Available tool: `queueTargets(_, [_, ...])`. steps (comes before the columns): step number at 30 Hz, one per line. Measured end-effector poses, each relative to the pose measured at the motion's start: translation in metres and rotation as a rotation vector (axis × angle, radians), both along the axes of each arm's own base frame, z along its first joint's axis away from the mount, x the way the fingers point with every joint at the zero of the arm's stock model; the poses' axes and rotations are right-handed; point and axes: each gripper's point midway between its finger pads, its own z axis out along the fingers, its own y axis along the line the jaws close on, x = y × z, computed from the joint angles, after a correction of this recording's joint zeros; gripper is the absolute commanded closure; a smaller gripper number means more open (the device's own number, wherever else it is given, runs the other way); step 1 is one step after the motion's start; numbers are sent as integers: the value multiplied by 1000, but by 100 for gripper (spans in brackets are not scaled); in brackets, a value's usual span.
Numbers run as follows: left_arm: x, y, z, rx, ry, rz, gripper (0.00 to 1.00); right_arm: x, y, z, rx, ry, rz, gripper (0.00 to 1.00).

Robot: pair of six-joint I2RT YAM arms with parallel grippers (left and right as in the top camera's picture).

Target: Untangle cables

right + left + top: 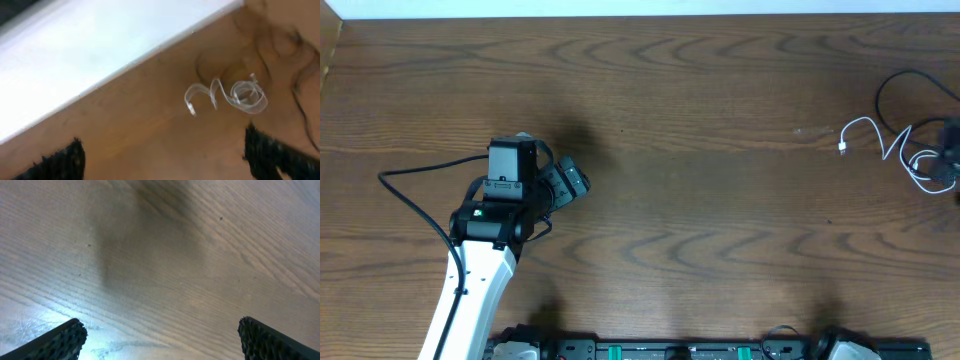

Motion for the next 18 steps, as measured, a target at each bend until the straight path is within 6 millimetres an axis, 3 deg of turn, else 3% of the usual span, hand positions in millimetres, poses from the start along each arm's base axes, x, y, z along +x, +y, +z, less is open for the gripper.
queueTargets(8, [0, 0, 0, 0, -1, 0, 2, 45, 22, -20, -76, -276, 135, 1])
queueTargets(11, [0, 0, 0, 0, 0, 0, 2, 52, 33, -40, -93, -376, 181, 1])
queueTargets(14, [0, 0, 0, 0, -1, 0, 2, 48, 50, -86, -93, -438, 245, 1])
queueTargets(18, [0, 0, 0, 0, -1, 0, 2, 39, 54, -129, -108, -516, 256, 1])
